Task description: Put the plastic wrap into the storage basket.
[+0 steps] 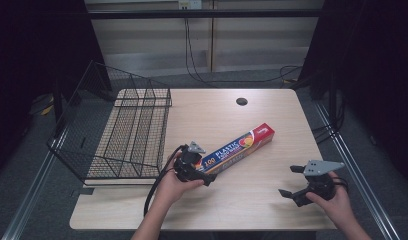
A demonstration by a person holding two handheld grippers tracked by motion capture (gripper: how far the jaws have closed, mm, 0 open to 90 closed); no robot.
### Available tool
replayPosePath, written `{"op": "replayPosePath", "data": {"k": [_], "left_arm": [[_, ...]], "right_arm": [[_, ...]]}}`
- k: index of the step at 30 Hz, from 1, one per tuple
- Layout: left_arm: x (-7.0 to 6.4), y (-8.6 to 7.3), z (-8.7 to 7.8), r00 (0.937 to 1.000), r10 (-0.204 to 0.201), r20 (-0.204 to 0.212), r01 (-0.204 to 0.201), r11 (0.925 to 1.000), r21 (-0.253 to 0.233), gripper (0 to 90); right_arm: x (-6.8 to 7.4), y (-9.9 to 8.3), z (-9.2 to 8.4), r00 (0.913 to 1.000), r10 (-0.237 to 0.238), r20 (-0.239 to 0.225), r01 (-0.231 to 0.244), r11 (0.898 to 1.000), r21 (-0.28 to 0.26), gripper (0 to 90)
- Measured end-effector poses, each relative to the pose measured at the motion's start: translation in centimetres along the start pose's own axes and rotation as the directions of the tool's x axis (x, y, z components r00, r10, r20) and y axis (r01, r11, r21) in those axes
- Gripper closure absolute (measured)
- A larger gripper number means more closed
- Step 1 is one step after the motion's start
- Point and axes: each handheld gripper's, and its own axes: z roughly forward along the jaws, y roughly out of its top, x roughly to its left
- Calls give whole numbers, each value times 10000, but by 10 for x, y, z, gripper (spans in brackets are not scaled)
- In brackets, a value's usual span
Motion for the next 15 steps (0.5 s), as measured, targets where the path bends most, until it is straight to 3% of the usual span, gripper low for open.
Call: {"op": "replayPosePath", "data": {"k": [8,15], "left_arm": [[0,4,-2,9997,-218,92,221,9991,-372,100],[-3,25,-2,9992,-118,369,140,9981,-592,107]], "right_arm": [[0,0,-1,10000,6,44,-6,10000,-40,48],[1,1,0,10000,2,-34,-2,10000,-7,48]]}}
